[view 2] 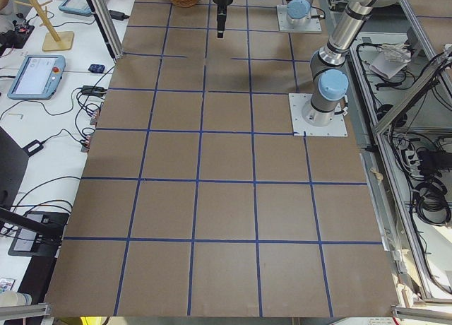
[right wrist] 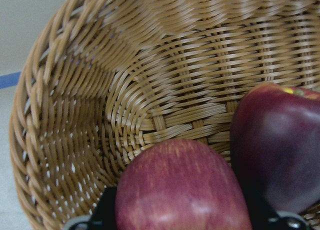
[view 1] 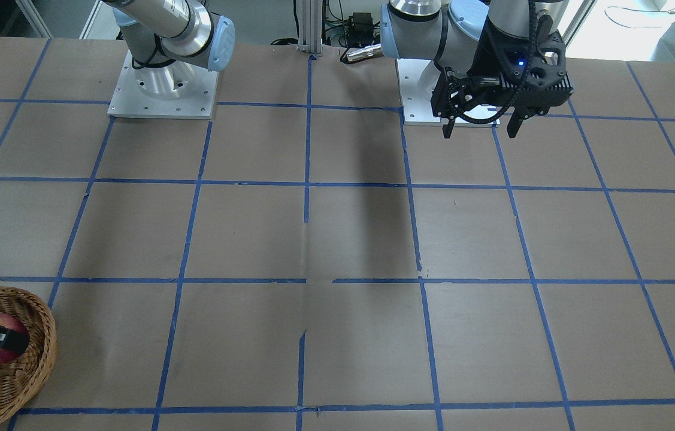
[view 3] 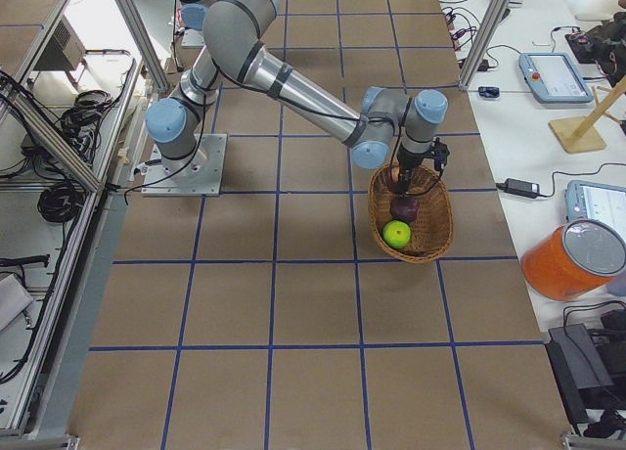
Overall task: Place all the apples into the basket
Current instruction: 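Lower the red apple into the basket and open the right gripper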
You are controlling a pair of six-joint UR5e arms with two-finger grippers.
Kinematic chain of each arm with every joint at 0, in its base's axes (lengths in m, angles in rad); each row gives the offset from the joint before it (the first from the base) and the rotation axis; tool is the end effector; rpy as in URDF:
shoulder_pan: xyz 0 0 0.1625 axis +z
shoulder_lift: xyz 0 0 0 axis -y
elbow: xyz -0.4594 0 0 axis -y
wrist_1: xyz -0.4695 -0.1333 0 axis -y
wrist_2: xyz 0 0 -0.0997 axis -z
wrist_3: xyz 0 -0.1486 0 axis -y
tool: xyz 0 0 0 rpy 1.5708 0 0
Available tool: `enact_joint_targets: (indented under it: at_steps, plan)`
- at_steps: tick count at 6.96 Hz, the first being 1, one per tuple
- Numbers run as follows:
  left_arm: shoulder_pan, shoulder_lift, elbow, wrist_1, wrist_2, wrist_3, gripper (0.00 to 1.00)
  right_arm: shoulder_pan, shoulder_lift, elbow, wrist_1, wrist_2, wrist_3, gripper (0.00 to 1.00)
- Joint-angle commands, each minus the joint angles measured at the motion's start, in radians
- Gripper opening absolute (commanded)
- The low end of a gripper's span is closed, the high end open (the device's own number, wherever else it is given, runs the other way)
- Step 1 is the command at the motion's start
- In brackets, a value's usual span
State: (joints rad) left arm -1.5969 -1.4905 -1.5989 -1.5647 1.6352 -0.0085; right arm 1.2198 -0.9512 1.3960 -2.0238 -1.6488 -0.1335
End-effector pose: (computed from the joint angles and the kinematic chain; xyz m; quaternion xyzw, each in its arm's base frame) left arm -0.1378 -0.5368 0.5027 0.0079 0.9990 -0.0297 0.0317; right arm -0.1578 -0.7851 0.1872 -0.1086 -0.9933 -0.0054 0.0388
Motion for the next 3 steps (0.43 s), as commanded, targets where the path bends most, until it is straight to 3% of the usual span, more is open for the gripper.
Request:
enact_joint_targets:
  at_steps: [1,3]
  plan:
    - [0.0,0.001,0.001,0.0,0.0,-0.001,1.0,0.001,-0.027,0.004,-0.003,-0.048,-0.008,1.0]
    - [0.0,0.001,0.001,0.0,0.0,-0.001,1.0,0.023,-0.201,-0.009,0.214,-0.049,-0.002,1.0]
